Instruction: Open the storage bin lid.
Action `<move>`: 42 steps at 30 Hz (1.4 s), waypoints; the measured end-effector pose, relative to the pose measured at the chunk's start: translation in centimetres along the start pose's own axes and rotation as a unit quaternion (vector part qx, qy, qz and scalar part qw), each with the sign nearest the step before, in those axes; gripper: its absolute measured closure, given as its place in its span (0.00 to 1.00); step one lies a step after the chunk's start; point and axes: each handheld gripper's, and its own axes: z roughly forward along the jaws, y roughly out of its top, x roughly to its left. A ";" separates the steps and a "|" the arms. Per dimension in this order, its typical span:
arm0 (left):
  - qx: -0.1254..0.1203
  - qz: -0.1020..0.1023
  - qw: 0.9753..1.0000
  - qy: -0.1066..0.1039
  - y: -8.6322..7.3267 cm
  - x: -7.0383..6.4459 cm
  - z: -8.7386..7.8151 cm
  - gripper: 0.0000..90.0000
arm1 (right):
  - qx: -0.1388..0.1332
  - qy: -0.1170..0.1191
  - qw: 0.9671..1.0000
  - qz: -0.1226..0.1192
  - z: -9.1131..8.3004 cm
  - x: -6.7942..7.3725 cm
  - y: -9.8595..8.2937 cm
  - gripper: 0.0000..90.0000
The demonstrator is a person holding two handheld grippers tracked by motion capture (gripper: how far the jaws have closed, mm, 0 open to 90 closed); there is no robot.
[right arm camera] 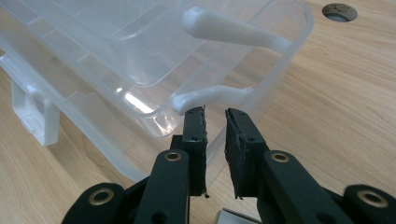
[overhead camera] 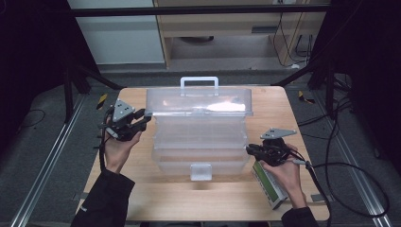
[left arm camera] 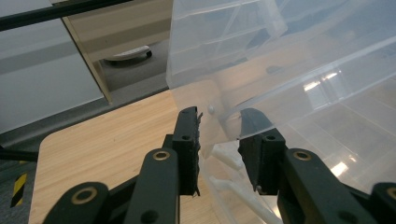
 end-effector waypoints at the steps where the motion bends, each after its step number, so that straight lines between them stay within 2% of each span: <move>1: -0.002 0.000 1.000 0.001 0.1 0.0 0.1 0.75 | 0.000 0.000 1.000 0.000 0.0 0.0 0.0 0.87; 14: -0.004 0.003 1.000 0.010 1.3 0.5 0.7 0.75 | 0.001 -0.001 1.000 -0.004 0.0 0.0 0.0 0.87; 23: -0.001 0.013 1.000 0.016 2.2 0.8 1.2 0.76 | -0.001 0.000 1.000 -0.006 0.0 0.0 0.0 0.87; 30: -0.003 0.008 1.000 0.010 2.7 1.1 1.7 0.78 | 0.000 -0.004 1.000 -0.003 0.0 0.0 0.0 0.84; 35: -0.003 0.015 1.000 0.017 3.1 1.0 2.0 0.81 | 0.001 -0.013 1.000 0.001 0.0 0.0 0.1 0.79; 42: -0.003 0.018 1.000 0.022 3.5 1.1 2.3 0.84 | 0.004 -0.009 1.000 0.009 -0.1 -0.1 0.1 0.80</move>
